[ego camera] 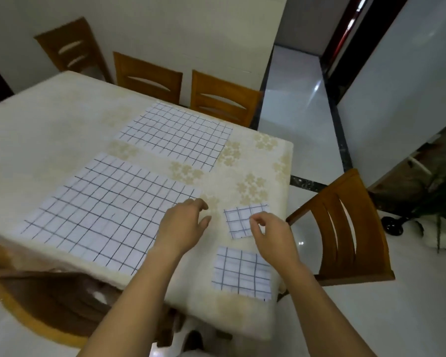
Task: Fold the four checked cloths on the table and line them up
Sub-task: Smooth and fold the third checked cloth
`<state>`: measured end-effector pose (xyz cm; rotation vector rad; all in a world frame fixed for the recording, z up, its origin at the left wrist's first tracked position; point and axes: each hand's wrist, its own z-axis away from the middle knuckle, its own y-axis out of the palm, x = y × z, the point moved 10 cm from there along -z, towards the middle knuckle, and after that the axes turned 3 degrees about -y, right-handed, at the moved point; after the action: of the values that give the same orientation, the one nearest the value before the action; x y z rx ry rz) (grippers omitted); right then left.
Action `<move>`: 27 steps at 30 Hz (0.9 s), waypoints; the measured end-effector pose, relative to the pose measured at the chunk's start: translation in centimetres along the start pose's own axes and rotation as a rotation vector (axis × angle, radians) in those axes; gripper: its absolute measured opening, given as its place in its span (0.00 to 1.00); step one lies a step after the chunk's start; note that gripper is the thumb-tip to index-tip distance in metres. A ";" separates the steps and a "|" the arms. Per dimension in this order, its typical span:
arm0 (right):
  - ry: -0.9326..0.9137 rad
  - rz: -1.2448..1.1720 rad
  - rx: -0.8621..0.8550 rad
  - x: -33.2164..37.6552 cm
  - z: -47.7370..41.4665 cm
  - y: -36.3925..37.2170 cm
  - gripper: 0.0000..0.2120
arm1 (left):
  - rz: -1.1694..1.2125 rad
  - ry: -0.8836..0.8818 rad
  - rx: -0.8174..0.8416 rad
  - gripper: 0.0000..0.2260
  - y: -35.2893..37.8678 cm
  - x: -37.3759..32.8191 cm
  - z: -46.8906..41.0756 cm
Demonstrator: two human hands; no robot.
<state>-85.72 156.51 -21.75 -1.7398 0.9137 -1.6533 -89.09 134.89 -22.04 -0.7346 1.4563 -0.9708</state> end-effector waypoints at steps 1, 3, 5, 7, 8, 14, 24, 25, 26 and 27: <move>-0.018 -0.016 -0.018 1.2 0.6 -0.5 0.07 | -0.010 -0.010 -0.021 0.16 -1.4 0.2 1.2; -0.040 -0.060 -0.042 3.5 2.4 -1.1 0.07 | -0.028 -0.034 -0.049 0.15 -4.0 0.9 4.2; -0.060 -0.170 -0.020 5.3 4.6 -0.4 0.07 | -0.027 -0.066 -0.062 0.15 -6.2 2.0 7.7; -0.095 -0.271 0.021 7.2 6.8 1.2 0.06 | -0.034 -0.103 -0.071 0.15 -8.1 3.4 11.7; -0.114 -0.306 0.036 8.3 7.9 2.3 0.06 | -0.040 -0.127 -0.085 0.14 -9.0 4.3 13.8; -0.158 -0.522 0.147 18.4 14.4 9.3 0.05 | -0.150 -0.234 -0.176 0.09 -14.3 10.7 25.4; -0.481 -0.354 0.285 38.5 18.7 17.0 0.07 | 0.012 -0.404 -0.402 0.02 -23.1 25.6 37.5; -0.498 -0.348 0.261 40.9 18.9 18.1 0.07 | 0.013 -0.417 -0.418 0.03 -24.4 27.8 38.6; -0.516 -0.339 0.239 43.5 19.3 19.2 0.07 | 0.010 -0.426 -0.429 0.03 -25.8 29.9 39.4; -0.549 -0.317 0.225 46.3 19.9 20.5 0.07 | 0.007 -0.437 -0.437 0.04 -27.1 32.1 40.2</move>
<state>-67.64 106.30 -11.26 -2.0921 0.2005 -1.2781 -55.86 88.29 -11.98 -1.1770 1.2851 -0.4418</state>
